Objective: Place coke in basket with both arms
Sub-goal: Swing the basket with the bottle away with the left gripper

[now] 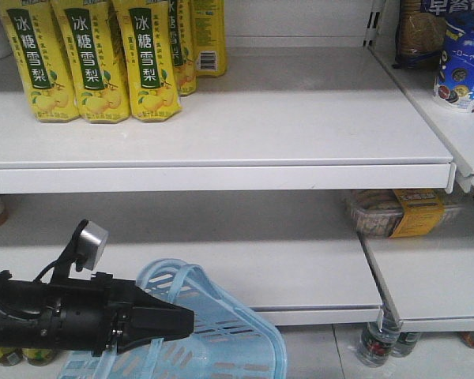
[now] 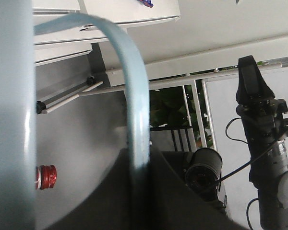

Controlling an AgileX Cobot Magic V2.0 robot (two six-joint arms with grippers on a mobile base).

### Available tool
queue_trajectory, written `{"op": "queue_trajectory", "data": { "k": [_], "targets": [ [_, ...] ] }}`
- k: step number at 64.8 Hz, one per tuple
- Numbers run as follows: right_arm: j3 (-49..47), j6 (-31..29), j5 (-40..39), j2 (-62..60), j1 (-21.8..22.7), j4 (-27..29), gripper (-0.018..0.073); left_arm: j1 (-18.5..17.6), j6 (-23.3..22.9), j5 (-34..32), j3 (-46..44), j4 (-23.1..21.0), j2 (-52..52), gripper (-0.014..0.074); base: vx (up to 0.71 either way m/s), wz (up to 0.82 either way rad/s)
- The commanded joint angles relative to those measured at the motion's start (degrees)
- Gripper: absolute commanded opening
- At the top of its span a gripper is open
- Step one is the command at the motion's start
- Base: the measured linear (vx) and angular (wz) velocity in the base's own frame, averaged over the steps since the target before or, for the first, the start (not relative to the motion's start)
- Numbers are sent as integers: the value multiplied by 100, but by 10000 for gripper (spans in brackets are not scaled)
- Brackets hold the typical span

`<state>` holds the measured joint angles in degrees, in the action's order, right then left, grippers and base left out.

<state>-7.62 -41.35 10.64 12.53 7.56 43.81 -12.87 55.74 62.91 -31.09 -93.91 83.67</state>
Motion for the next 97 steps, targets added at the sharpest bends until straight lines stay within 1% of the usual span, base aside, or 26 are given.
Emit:
{"op": "queue_trajectory", "data": {
  "k": [1,8,15,23,34,39,42,48,54,61,67,72,73,80,83,86,88,93,94,95,96,97],
  "targets": [
    [-160,-38,-281,33,30,55,-10,-23,8,613,-143,-783,-202,-6,0,0],
    [-160,-38,-281,33,30,55,-10,-23,8,631,-143,-754,-223,-6,0,0],
    [-160,-38,-281,33,30,55,-10,-23,8,647,-138,-576,-531,-6,0,0],
    [-160,-38,-281,33,30,55,-10,-23,8,637,-138,-380,-1276,-6,0,0],
    [-160,-38,-281,33,30,55,-10,-23,12,582,-134,-330,-2368,-6,0,0],
    [-160,-38,-281,33,30,55,-10,-23,12,348,-65,-315,-2934,-6,0,0],
    [-160,-38,-281,33,30,55,-10,-23,12,153,-3,-218,-3167,-6,0,0],
    [-160,-38,-281,33,30,55,-10,-23,9,-294,150,193,-3684,-6,0,0],
    [-160,-38,-281,33,30,55,-10,-23,-33,-785,329,743,-4131,-6,0,0],
    [-160,-38,-281,33,30,55,-10,-23,-33,-1227,499,1252,-4514,-6,0,0],
    [-160,-38,-281,33,30,55,-10,-23,-33,-1670,652,1589,-4823,-6,0,0],
    [-160,-38,-281,33,30,55,-10,-23,-33,-2134,730,1927,-5116,-6,0,0],
    [-160,-38,-281,33,30,55,-10,-23,-33,-2202,744,2056,-5163,-6,0,0],
    [-160,-38,-281,33,30,55,-10,-23,-70,-2637,838,2568,-5519,-6,0,0],
    [-160,-38,-281,33,30,55,-10,-23,-262,-2881,890,2778,-5667,-6,0,0],
    [-160,-38,-281,33,30,55,-10,-23,-691,-3163,958,3055,-5849,-6,0,0],
    [-160,-38,-281,33,30,55,-10,-23,-1079,-3331,1002,3254,-5992,-6,0,0],
    [-160,-38,-281,33,30,55,-10,-23,-1975,-3749,1147,3953,-6283,-6,0,0],
    [-160,-38,-281,33,30,55,-10,-23,-2256,-3849,1194,4166,-6371,-6,0,0],
    [-160,-38,-281,33,30,55,-10,-23,-2445,-3883,1207,4238,-6430,-6,0,0],
    [-160,-38,-281,33,30,55,-10,-23,-2722,-3966,1262,4470,-6518,-6,0,0],
    [-160,-38,-281,33,30,55,-10,-23,-2904,-4022,1296,4619,-6575,-6,0,0]
  ]
}}
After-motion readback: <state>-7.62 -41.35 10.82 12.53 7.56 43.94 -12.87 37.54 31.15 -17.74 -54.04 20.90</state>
